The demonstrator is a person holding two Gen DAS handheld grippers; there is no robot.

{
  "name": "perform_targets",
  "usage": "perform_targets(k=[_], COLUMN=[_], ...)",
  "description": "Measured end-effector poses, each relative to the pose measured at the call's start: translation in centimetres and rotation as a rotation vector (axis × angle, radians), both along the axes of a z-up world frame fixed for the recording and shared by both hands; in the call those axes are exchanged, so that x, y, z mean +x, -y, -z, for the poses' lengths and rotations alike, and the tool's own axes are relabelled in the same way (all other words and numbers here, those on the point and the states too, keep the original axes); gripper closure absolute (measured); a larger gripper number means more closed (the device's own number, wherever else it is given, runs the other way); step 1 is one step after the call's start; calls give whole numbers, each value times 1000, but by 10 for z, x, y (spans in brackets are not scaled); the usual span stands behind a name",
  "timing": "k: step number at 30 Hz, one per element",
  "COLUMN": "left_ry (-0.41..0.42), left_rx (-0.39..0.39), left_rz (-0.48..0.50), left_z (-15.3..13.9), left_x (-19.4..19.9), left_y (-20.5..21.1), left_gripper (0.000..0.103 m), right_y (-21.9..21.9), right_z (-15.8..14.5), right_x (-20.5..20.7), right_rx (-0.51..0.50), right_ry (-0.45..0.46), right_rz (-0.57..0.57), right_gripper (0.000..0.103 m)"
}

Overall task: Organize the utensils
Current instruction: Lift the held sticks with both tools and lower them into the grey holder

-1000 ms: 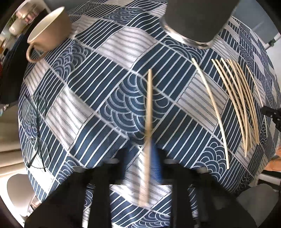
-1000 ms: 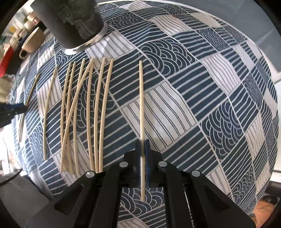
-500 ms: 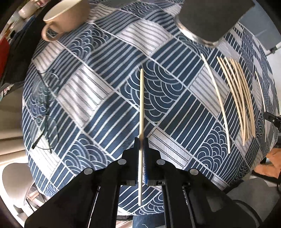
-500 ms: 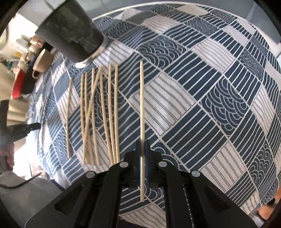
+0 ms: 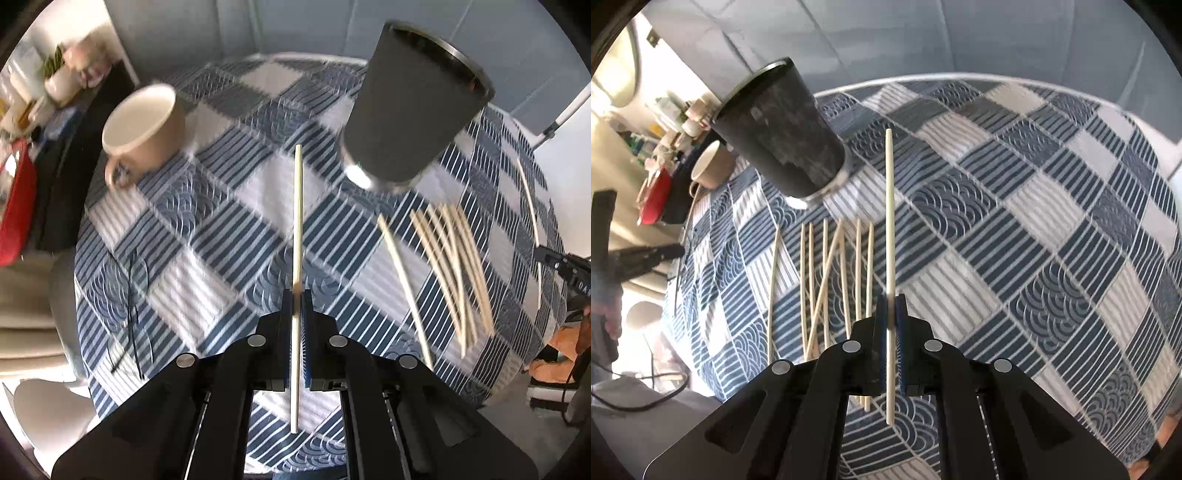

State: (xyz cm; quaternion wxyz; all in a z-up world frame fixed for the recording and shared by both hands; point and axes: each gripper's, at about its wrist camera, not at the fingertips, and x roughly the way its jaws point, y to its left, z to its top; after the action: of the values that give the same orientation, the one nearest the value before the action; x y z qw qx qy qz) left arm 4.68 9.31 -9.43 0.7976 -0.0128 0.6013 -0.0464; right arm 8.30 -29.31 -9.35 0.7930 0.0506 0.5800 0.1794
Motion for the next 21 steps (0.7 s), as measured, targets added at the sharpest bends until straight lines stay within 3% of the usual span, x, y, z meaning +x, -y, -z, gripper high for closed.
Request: perform_targets(k=[8, 21], left_ry=[138, 257], left_rx=[7, 45], left_rz=[15, 103], left_z=[-49, -107], left_x=[48, 100], left_y=[39, 77], left_gripper=[98, 98], right_y=[-11, -42], right_z=[-34, -104], right_x=[22, 75], right_rx=[28, 48], right_ry=[110, 297], right_rz=[-36, -126], right_gripper=[99, 99])
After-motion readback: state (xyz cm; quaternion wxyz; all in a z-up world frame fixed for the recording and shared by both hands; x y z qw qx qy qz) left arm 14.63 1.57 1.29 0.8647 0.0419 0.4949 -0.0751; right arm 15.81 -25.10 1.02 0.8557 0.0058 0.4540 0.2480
